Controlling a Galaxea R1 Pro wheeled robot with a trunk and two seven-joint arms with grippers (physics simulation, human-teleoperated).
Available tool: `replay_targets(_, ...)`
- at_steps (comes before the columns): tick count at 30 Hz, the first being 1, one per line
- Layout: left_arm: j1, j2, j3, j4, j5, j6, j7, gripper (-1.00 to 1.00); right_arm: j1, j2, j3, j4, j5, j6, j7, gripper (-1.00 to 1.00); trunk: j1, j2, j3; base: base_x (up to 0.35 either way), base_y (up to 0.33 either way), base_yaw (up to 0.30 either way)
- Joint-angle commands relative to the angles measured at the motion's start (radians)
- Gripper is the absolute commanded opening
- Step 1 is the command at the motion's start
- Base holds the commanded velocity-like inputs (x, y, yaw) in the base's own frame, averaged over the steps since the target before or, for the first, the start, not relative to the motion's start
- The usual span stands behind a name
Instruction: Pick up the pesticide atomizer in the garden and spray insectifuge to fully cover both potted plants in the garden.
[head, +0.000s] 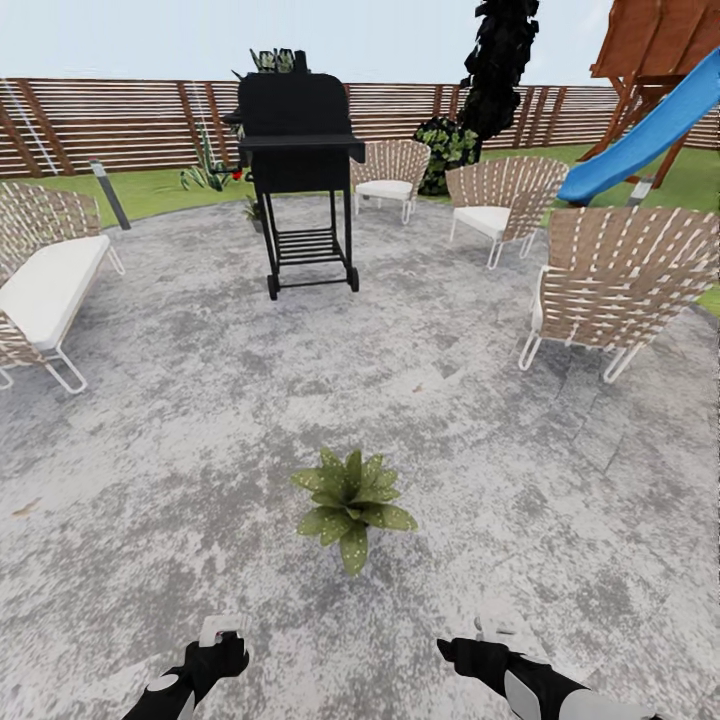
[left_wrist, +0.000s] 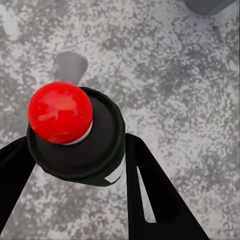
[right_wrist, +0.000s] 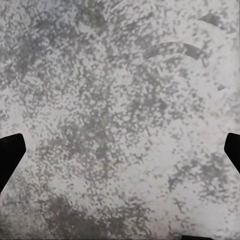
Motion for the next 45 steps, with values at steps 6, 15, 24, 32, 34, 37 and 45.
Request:
replay_targets(6, -0.001, -0.001, 0.008, -0.002, -0.01, -0.004, -0.005, -1.0, 0.0, 0.0, 0.008, 0.001, -0.009, -0.003, 0.004, 1.0, 0.0, 0.0, 0.009, 0.0, 0.0, -0.064)
replay_targets(15, -0.001, -0.001, 0.008, -0.002, -0.01, -0.004, -0.006, -1.0, 0.0, 0.0, 0.008, 0.001, -0.009, -0.003, 0.004, 1.0, 0.0, 0.0, 0.024, 0.0, 0.0, -0.064)
replay_targets(24, -0.001, -0.001, 0.008, -0.002, -0.01, -0.004, -0.005, -1.0, 0.001, 0.0, 0.008, 0.001, -0.009, -0.003, 0.004, 1.0, 0.0, 0.0, 0.038, 0.0, 0.0, -0.064)
replay_targets(32, -0.001, -0.001, 0.008, -0.002, -0.01, -0.004, -0.005, -1.0, 0.001, 0.0, 0.008, 0.001, -0.009, -0.003, 0.004, 1.0, 0.0, 0.0, 0.051, 0.0, 0.0, -0.053)
replay_targets(34, -0.001, -0.001, 0.008, -0.002, -0.01, -0.004, -0.005, -1.0, 0.001, 0.0, 0.008, 0.001, -0.009, -0.003, 0.004, 1.0, 0.0, 0.0, 0.054, 0.0, 0.0, -0.009)
replay_targets(37, -0.001, -0.001, 0.008, -0.002, -0.01, -0.004, -0.005, -1.0, 0.001, 0.0, 0.008, 0.001, -0.009, -0.003, 0.004, 1.0, 0.0, 0.0, 0.059, 0.0, 0.0, -0.002)
replay_targets(45, -0.001, -0.001, 0.008, -0.002, -0.01, -0.004, -0.006, -1.0, 0.001, 0.0, 0.008, 0.001, -0.009, -0.003, 0.004, 1.0, 0.0, 0.0, 0.072, 0.0, 0.0, 0.0)
